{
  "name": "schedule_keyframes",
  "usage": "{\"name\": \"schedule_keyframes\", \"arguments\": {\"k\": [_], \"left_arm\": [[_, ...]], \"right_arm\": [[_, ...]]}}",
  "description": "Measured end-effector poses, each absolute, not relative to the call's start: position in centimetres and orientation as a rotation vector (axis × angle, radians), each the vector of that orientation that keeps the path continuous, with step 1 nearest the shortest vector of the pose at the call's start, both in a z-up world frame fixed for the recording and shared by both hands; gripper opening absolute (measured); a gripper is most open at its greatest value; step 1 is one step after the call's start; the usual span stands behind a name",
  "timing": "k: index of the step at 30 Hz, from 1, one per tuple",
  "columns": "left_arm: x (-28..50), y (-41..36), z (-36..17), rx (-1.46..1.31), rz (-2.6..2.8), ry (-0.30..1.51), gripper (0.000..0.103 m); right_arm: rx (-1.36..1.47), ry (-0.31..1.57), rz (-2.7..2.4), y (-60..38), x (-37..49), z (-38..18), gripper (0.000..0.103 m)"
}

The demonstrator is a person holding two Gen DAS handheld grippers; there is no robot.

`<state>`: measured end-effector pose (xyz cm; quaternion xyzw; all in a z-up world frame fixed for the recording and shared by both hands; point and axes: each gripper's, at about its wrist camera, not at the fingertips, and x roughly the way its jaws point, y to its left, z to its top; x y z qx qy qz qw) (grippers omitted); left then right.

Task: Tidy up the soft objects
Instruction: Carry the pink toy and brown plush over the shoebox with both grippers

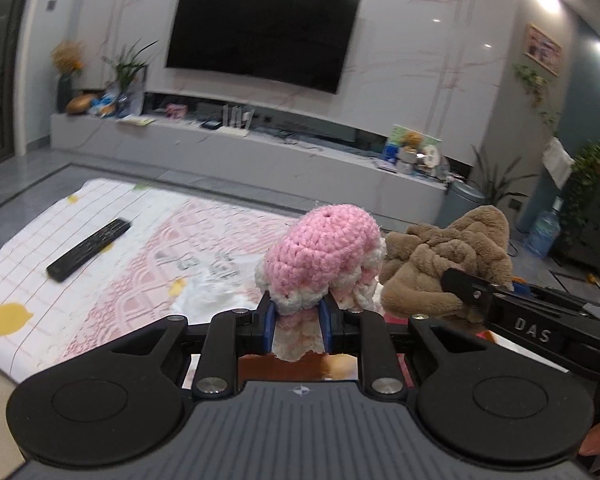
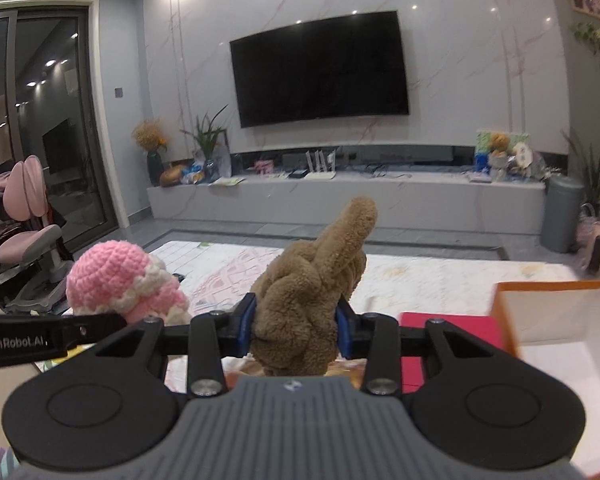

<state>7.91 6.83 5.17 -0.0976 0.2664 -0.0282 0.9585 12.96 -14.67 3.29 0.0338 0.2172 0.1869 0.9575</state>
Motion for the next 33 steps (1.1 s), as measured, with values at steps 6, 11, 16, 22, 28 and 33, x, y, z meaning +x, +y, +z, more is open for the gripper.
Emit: {"name": "schedule_keyframes", "arguments": {"k": [6, 11, 16, 22, 28, 33], "left_arm": [[7.7, 2.7, 6.3, -0.15, -0.164, 0.522, 0.025], [9.1, -1.5, 6.8, -0.137, -0.299, 0.537, 0.025], [11.9, -6.5, 7.0, -0.13, -0.447, 0.564, 0.025], [17.2, -12.9, 5.3, -0.069, -0.559, 0.671, 0.025], [22.3, -18.8, 0.6, 0.091, -0.586, 0.837, 0.025], [24.4, -22.5, -2.4, 0.203, -0.609, 0.958, 0.025]], "right_arm": [[0.075, 0.418, 0.307, -20.5, 9.9, 5.1, 0.039], [0.093, 0.434, 0.244, -25.9, 8.6, 6.2, 0.039], [0.089, 0.464, 0.158, -31.7, 7.9, 6.9, 0.039], [0.067, 0.565, 0.106, -36.9, 9.6, 5.8, 0.039], [0.11, 0.787, 0.094, -41.0, 13.8, 1.3, 0.039], [0.09, 0.93, 0.092, -41.9, 17.0, -2.6, 0.04]]}}
